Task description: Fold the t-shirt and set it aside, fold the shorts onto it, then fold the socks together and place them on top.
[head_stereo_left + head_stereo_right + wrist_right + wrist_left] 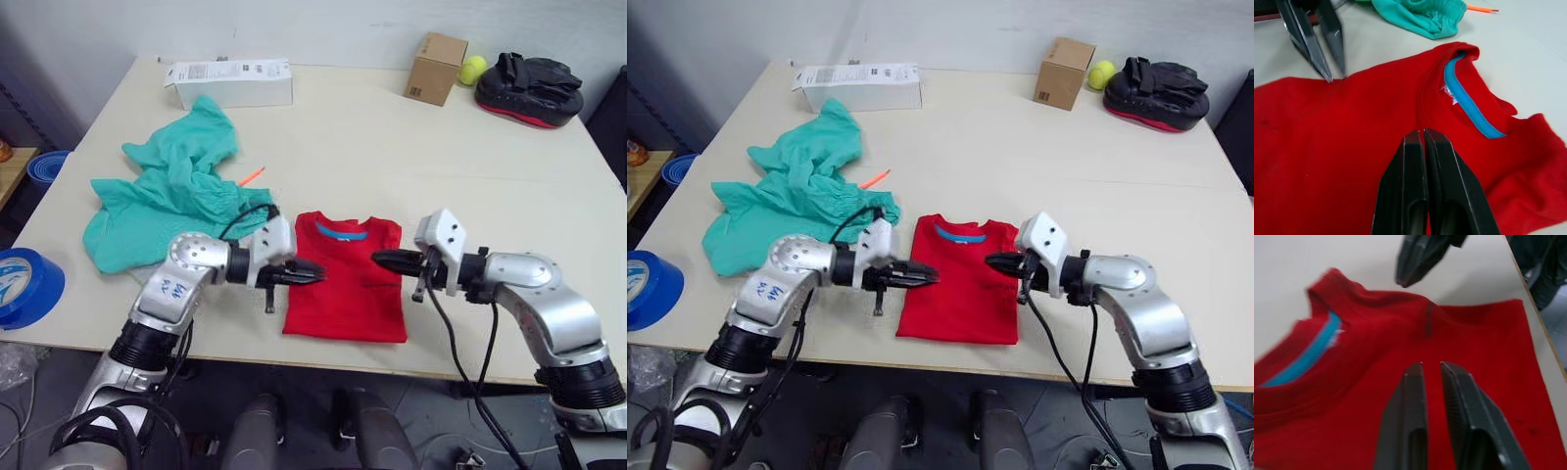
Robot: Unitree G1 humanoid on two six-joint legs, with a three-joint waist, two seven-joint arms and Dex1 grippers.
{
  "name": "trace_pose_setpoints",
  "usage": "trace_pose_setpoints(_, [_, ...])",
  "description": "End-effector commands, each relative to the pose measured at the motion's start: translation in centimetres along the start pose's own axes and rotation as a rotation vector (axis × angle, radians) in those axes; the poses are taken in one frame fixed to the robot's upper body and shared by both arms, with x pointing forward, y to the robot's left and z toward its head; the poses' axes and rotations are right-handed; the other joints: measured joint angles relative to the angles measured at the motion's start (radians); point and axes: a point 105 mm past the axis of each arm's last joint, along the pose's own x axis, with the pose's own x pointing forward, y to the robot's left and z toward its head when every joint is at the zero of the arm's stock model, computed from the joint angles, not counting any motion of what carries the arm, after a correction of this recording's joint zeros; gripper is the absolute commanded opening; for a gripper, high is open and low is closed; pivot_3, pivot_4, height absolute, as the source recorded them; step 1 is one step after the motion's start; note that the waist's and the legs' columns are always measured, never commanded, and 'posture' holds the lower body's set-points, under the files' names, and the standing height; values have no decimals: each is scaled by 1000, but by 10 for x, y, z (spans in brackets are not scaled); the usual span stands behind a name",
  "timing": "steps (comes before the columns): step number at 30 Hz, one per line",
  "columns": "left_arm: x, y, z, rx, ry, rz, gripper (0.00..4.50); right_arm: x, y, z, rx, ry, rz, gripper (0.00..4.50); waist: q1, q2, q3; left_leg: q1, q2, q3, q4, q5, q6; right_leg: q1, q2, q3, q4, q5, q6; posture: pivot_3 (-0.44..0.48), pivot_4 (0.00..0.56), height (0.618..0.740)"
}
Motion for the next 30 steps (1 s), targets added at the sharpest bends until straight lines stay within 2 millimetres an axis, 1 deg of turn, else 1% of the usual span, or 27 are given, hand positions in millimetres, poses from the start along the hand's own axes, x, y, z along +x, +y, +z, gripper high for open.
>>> trace_pose_setpoints(1, [14, -4, -8, 33, 60, -2, 25, 14, 2, -4, -19, 9, -33, 0, 1, 0, 0, 0, 0, -1, 0, 0, 0, 0, 0, 0, 0, 0, 0, 0, 150, 740])
trace_pose_setpoints(2, [17, -4, -13, 25, 77, 0, 25, 18, 2, -9, -8, 23, -34, 0, 2, 0, 0, 0, 0, -1, 0, 0, 0, 0, 0, 0, 0, 0, 0, 0, 150, 740])
trace_pose_setpoints(5, [25, 5, -28, -17, 133, 61, 25, 31, 1, -28, -14, 75, -57, 0, 3, 0, 0, -1, 0, -1, 0, 0, 0, 0, 0, -1, 0, 0, 0, 0, 150, 740])
trace_pose_setpoints(7, [26, 5, -33, -19, 151, 73, 25, 38, -10, -37, -1, 90, -119, 0, 2, 0, 0, -1, 0, -1, 0, 0, 0, 0, 0, -1, -1, 0, 0, 0, 150, 740])
trace_pose_setpoints(9, [24, 2, -36, -20, 153, 67, 25, 41, -29, -41, 15, 83, -222, 0, -3, 0, -1, 1, 0, -1, 0, 0, 0, 1, 0, -1, 0, 0, 0, 0, 150, 740])
trace_pose_setpoints(11, [22, 0, -37, -17, 156, 61, 25, 38, -49, -40, 66, 54, -314, 0, -3, 0, -1, 4, 0, -1, 0, 0, 0, 4, 0, -1, 0, 0, 0, 0, 150, 740])
trace_pose_setpoints(13, [19, -2, -39, -14, 161, 58, 25, 33, -65, -36, 166, -2, -380, 0, -3, 0, -1, 6, 0, -1, -1, 0, 0, 5, 0, 0, 0, 0, 0, 0, 150, 740])
trace_pose_setpoints(16, [15, -3, -43, -15, 175, 60, 25, 24, -85, -31, 279, -65, -449, 0, -3, 0, -1, 5, 0, -1, -2, 0, -1, 5, 0, 0, 0, 0, 0, 0, 150, 740])
trace_pose_setpoints(19, [14, -3, -45, -15, 184, 66, 25, 16, -100, -36, 329, -64, -512, 0, -9, 0, -1, 5, 0, -1, -3, 0, -1, 4, 0, 0, 0, 0, -1, 0, 150, 740])
trace_pose_setpoints(20, [14, -3, -45, -14, 181, 71, 25, 13, -105, -36, 309, -62, -531, 0, -12, 0, -1, 5, 0, -1, -3, 0, -1, 4, 0, -1, 0, 0, -1, 0, 150, 740])
trace_pose_setpoints(22, [14, 0, -42, -13, 170, 81, 25, 9, -110, -29, 279, -103, -542, 0, -19, 1, -1, 6, 0, -1, -3, 0, -1, 5, 0, -1, 0, -1, -1, 0, 150, 740])
trace_pose_setpoints(24, [13, 3, -37, -6, 149, 94, 25, 7, -106, -10, 285, -197, -497, 0, -21, 1, -1, 6, 0, -1, -3, 0, -1, 5, 0, -1, 0, -1, -1, 0, 150, 740])
trace_pose_setpoints(25, [12, 7, -31, -18, 122, 108, 25, 7, -99, 2, 264, -242, -443, 0, -21, 1, -1, 5, 0, -1, -3, 0, -1, 4, 0, -1, 0, -1, -1, 0, 150, 740])
trace_pose_setpoints(26, [11, 11, -26, -30, 102, 123, 25, 7, -86, 12, 234, -271, -371, 0, -21, 1, -1, 5, 0, -1, -3, 0, -1, 4, 0, -1, 0, -1, -1, 0, 150, 740])
trace_pose_setpoints(27, [10, 13, -23, -35, 89, 131, 25, 8, -73, 17, 216, -280, -310, 0, -21, 1, -1, 5, 0, -1, -3, 0, -1, 4, 0, -1, 0, -1, -1, 0, 150, 740])
trace_pose_setpoints(28, [10, 14, -22, -35, 86, 135, 25, 10, -61, 17, 203, -269, -258, 0, -21, 1, -1, 4, 0, -2, -3, 0, -1, 3, 0, -1, 0, -1, -1, 0, 150, 740])
trace_pose_setpoints(29, [10, 15, -22, -33, 88, 135, 25, 12, -54, 17, 201, -259, -230, 0, -22, 1, -1, 3, 1, -2, -3, 0, -1, 3, 0, -1, 0, -1, 0, 0, 150, 740])
trace_pose_setpoints(30, [10, 15, -22, -33, 90, 134, 25, 15, -43, 12, 184, -227, -196, 0, -22, 1, -1, 3, 1, -2, -3, 0, -1, 3, 0, -1, 0, -1, 0, 0, 150, 740])
